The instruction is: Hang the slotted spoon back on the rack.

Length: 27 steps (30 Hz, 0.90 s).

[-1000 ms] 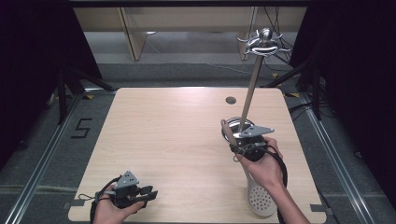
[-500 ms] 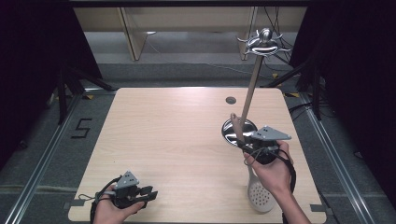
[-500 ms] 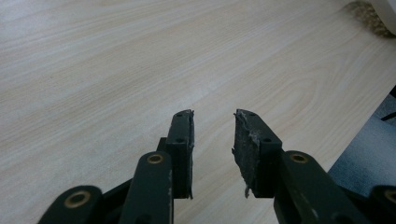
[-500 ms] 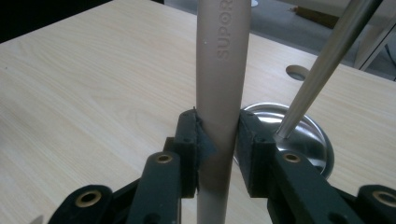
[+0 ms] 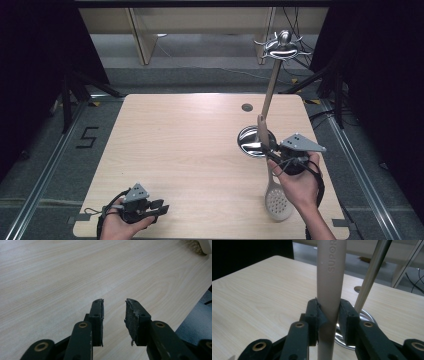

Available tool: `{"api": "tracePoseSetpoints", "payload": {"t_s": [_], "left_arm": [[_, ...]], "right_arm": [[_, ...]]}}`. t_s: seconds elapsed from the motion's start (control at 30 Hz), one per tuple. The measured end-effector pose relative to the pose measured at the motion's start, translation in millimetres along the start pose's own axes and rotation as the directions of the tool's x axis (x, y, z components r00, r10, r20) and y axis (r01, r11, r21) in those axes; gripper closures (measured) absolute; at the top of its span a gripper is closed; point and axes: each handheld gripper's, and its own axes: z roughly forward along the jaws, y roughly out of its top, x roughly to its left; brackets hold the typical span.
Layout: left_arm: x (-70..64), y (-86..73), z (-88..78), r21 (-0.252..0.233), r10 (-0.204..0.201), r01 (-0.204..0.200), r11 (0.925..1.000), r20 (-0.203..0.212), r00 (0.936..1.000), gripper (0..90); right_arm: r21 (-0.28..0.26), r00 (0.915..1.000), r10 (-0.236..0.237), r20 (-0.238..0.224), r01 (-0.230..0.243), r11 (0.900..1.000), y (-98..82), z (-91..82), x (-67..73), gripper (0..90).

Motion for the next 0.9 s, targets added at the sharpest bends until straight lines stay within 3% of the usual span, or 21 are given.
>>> {"api": "tracePoseSetpoints", "payload": {"t_s": [0.03, 0.07, 0.17, 0.23, 0.37, 0.47, 0.5, 0.53, 0.6, 0.63, 0.67, 0.73, 0.77, 0.9], "left_arm": [[0.1, 0.0, 0.1, -0.001, 0.002, -0.002, 1.0000, 0.002, 1.0000, 66.6], [0.6, 0.0, -0.4, 0.003, 0.008, -0.008, 1.0000, 0.000, 1.0000, 66.6], [0.6, 0.0, -0.7, 0.004, 0.009, -0.009, 0.9999, -0.003, 1.0000, 66.6], [0.6, 0.1, -0.8, 0.004, 0.009, -0.009, 1.0000, 0.002, 1.0000, 66.5], [0.4, 0.0, -0.1, 0.004, 0.005, -0.005, 1.0000, -0.009, 0.9999, 66.4], [0.8, 0.3, -0.9, 0.018, -0.003, 0.002, 0.9998, 0.002, 1.0000, 66.5], [-0.2, -0.5, 0.7, -0.003, -0.005, 0.005, 1.0000, -0.015, 0.9999, 66.4], [0.2, -0.2, -0.1, 0.004, -0.001, 0.001, 1.0000, -0.009, 1.0000, 66.4], [-0.1, -0.3, -0.4, 0.001, -0.003, 0.003, 1.0000, -0.002, 1.0000, 66.4], [-0.1, -0.3, -0.4, -0.007, 0.002, -0.002, 1.0000, 0.004, 1.0000, 66.4], [-1.1, -0.5, 0.5, -0.020, -0.013, 0.013, 0.9997, 0.005, 0.9999, 66.4], [-0.9, -0.4, 0.3, -0.017, -0.013, 0.013, 0.9998, 0.004, 0.9999, 66.3], [-0.9, -0.5, 0.4, -0.019, -0.012, 0.012, 0.9997, 0.004, 0.9999, 66.4], [-0.2, -0.3, -1.1, -0.001, 0.004, -0.004, 1.0000, -0.009, 0.9999, 66.4]], "right_arm": [[-0.004, 0.9996, 0.028, -0.008, -0.028, 1.000, 0.0, -0.6, 1.9, 72.1], [-0.021, 1.0000, 0.001, 0.003, -0.001, 1.000, 0.8, -1.9, 0.4, 72.1], [-0.051, 0.9998, 0.002, 0.019, -0.001, 0.999, 2.8, -5.3, 0.8, 72.1], [-0.073, 0.9984, 0.046, 0.032, -0.043, 0.996, 3.9, -7.7, 4.0, 72.2], [-0.112, 0.9988, 0.024, 0.042, -0.019, 0.994, 6.7, -9.9, 2.7, 72.1], [-0.118, 0.9982, 0.032, 0.051, -0.026, 0.993, 8.3, -11.7, 1.9, 72.1], [-0.124, 0.9972, 0.048, 0.058, -0.040, 0.991, 8.7, -12.3, 2.7, 72.1], [-0.133, 0.9983, 0.013, 0.057, -0.005, 0.991, 9.4, -11.9, -0.5, 72.1], [-0.133, 0.9980, 0.034, 0.054, -0.026, 0.991, 9.9, -13.2, -0.1, 72.1], [-0.145, 0.9977, 0.005, 0.068, 0.005, 0.989, 10.2, -13.5, -2.2, 72.2], [-0.145, 0.9978, 0.031, 0.059, -0.022, 0.989, 10.6, -13.8, -1.0, 72.1], [-0.156, 0.9973, 0.033, 0.065, -0.022, 0.988, 11.7, -15.2, -1.5, 72.1], [-0.151, 0.9964, 0.054, 0.065, -0.044, 0.988, 12.2, -16.7, -0.2, 72.2], [-0.166, 0.9970, 0.043, 0.065, -0.032, 0.986, 15.2, -17.8, -2.4, 72.2]]}}
